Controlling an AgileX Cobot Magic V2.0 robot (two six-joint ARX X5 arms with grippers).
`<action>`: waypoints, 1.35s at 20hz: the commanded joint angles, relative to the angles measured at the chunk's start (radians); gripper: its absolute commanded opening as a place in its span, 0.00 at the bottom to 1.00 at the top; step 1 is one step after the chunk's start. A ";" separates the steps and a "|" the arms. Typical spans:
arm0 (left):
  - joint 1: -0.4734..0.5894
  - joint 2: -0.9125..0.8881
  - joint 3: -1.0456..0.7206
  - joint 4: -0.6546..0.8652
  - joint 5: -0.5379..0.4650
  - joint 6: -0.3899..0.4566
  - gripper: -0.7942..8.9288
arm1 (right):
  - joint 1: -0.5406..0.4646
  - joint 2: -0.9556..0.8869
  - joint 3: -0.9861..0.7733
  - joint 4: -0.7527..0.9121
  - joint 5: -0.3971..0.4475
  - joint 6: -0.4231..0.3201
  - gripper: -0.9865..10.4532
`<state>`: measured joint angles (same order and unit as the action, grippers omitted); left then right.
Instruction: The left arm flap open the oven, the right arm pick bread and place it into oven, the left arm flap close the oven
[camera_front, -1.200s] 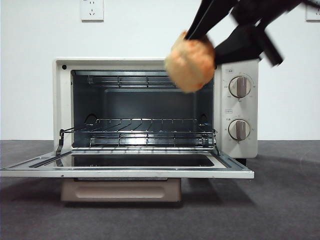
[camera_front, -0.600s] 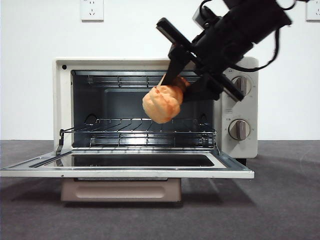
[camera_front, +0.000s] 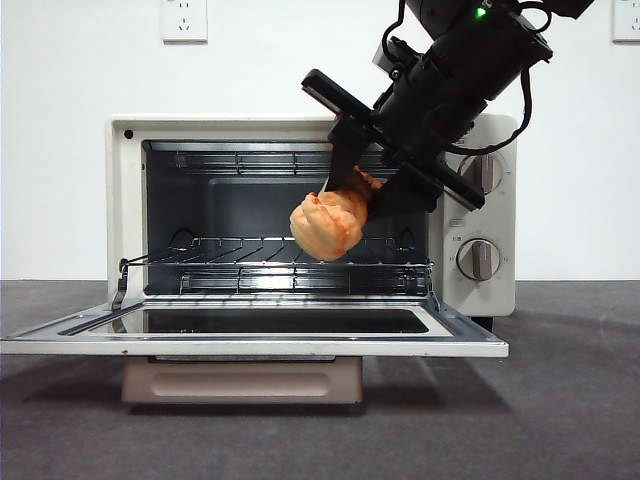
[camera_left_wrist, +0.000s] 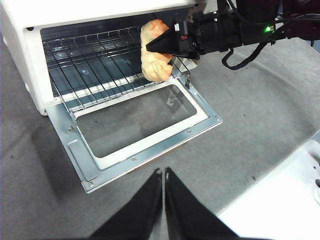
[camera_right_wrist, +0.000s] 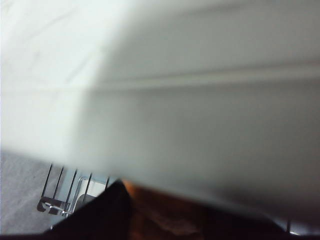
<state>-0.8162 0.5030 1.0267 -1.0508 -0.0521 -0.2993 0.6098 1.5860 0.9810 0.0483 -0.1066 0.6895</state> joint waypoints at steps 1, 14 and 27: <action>-0.009 0.005 0.020 0.009 -0.005 -0.001 0.09 | 0.009 0.022 0.016 0.007 0.011 0.010 0.34; -0.009 0.005 0.020 -0.005 -0.020 -0.006 0.09 | 0.009 -0.010 0.017 -0.006 0.029 0.006 0.46; -0.009 0.014 0.020 0.002 -0.085 -0.045 0.09 | 0.043 -0.296 0.017 -0.299 -0.045 -0.154 0.46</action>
<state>-0.8162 0.5102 1.0264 -1.0637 -0.1307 -0.3298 0.6437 1.2972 0.9810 -0.2398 -0.1459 0.5930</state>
